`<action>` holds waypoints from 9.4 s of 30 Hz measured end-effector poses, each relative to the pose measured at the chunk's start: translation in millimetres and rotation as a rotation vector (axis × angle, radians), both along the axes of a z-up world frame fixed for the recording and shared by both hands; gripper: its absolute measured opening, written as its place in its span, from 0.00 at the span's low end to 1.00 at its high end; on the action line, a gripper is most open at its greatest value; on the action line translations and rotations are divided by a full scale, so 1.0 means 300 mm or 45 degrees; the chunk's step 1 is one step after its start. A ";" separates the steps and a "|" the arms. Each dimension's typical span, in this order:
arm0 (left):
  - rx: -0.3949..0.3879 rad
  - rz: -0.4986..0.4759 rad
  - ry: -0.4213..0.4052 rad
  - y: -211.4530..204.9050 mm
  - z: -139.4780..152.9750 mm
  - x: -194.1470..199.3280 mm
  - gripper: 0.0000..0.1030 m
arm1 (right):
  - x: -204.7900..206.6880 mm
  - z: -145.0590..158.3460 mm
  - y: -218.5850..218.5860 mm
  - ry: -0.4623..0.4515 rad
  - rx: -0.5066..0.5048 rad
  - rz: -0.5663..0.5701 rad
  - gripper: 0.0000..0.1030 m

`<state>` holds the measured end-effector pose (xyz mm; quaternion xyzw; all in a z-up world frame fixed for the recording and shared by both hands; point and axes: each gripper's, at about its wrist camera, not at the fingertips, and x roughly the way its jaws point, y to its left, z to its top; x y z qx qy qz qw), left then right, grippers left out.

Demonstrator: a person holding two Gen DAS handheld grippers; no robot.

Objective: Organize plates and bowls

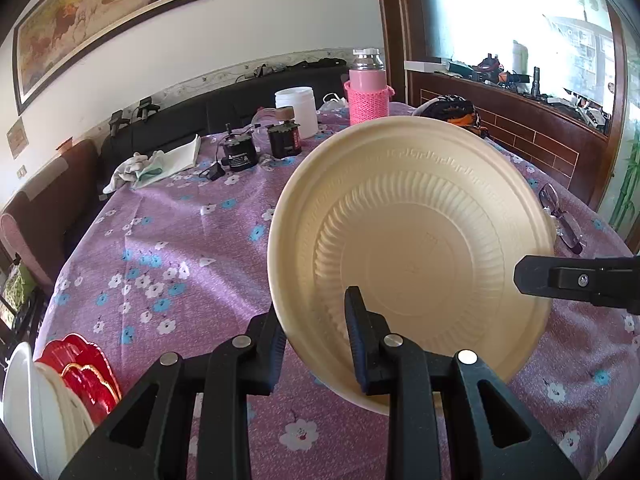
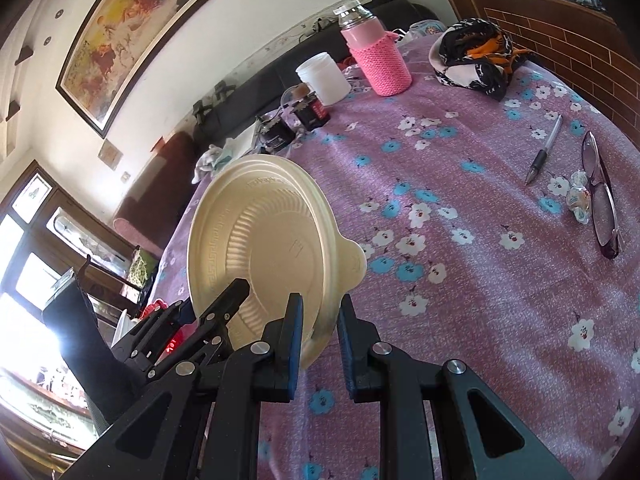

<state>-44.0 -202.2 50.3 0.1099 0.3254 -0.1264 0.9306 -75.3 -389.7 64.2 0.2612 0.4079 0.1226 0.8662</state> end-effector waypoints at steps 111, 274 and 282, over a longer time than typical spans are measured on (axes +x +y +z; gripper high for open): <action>-0.300 0.525 -0.004 0.885 0.168 -0.316 0.40 | 0.011 0.174 0.914 0.271 -0.083 0.531 0.18; -0.726 0.614 0.183 1.254 -0.015 -0.359 0.42 | 0.063 -0.081 0.839 0.112 -0.181 0.548 0.12; -0.674 0.588 0.255 1.221 -0.068 -0.282 0.25 | 0.062 -0.080 0.846 0.105 -0.199 0.545 0.12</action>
